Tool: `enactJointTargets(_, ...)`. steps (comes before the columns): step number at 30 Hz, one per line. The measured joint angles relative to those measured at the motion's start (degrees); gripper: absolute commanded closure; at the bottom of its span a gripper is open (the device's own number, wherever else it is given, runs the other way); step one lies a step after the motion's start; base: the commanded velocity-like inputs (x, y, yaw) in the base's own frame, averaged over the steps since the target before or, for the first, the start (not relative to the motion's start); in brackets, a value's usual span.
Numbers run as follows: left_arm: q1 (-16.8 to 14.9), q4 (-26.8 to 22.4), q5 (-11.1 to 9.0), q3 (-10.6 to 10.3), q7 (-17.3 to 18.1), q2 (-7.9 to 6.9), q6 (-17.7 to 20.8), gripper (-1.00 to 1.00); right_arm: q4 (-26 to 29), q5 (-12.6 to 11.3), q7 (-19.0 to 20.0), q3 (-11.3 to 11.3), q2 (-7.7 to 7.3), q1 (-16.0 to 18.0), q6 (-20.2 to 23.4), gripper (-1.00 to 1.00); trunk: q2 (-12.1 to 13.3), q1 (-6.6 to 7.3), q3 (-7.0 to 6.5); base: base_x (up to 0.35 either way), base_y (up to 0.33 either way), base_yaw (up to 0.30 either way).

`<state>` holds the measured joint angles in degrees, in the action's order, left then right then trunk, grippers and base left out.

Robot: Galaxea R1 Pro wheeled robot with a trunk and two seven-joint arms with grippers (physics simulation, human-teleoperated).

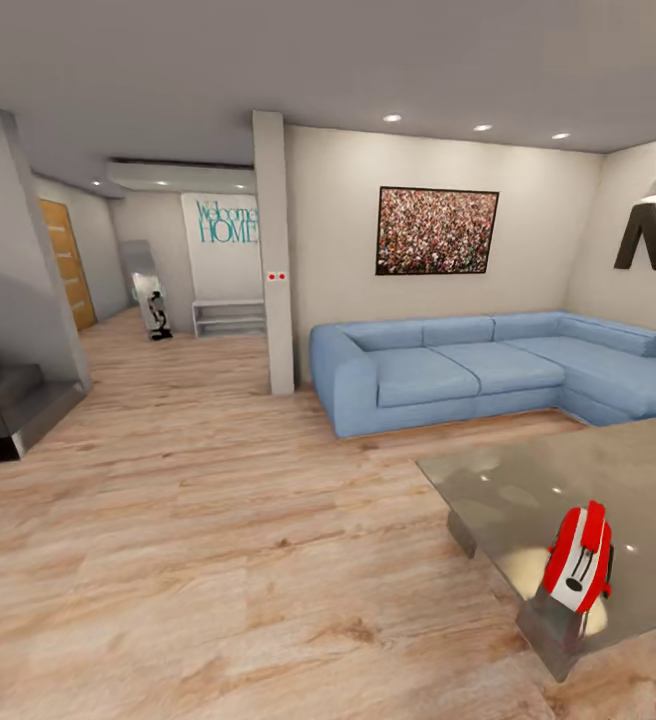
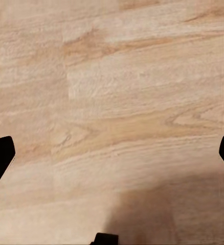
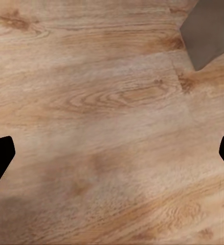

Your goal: Turn on the radio receiver that's on the table in the living room.

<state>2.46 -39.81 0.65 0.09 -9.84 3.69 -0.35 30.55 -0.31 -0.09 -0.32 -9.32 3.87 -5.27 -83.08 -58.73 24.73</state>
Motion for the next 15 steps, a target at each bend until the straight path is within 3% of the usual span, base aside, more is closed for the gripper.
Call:
enactJointTargets(9, 0.00, 0.00, -0.03, 0.00, 0.00, -0.15, -0.04, -1.00, -0.04, -0.04, -0.09, -0.32, -0.04, 0.00, -0.08, -1.00, 0.00, 0.00, -0.19, 0.216, 0.126, -0.275)
enactJointTargets(11, 0.00, 0.00, -0.03, 0.02, 0.00, -0.22, -0.11, -1.00, -0.02, -0.04, -0.09, -1.18, -0.26, 0.00, -0.08, -1.00, 0.00, 0.00, -0.23, 0.053, 0.024, -0.275)
enactJointTargets(14, 0.00, 0.00, -0.03, 0.02, 0.00, -0.26, -0.39, -1.00, 0.01, 0.06, -0.07, -5.82, -1.08, 0.00, -0.06, -1.00, 0.00, 0.00, -0.29, 0.014, 0.006, -0.275)
enactJointTargets(15, 0.00, 0.00, -0.03, 0.03, 0.00, -0.26, -0.42, -1.00, 0.01, 0.08, -0.06, -6.42, -1.18, 0.00, -0.06, -1.00, 0.00, 0.00, -0.31, 0.006, 0.003, -0.275)
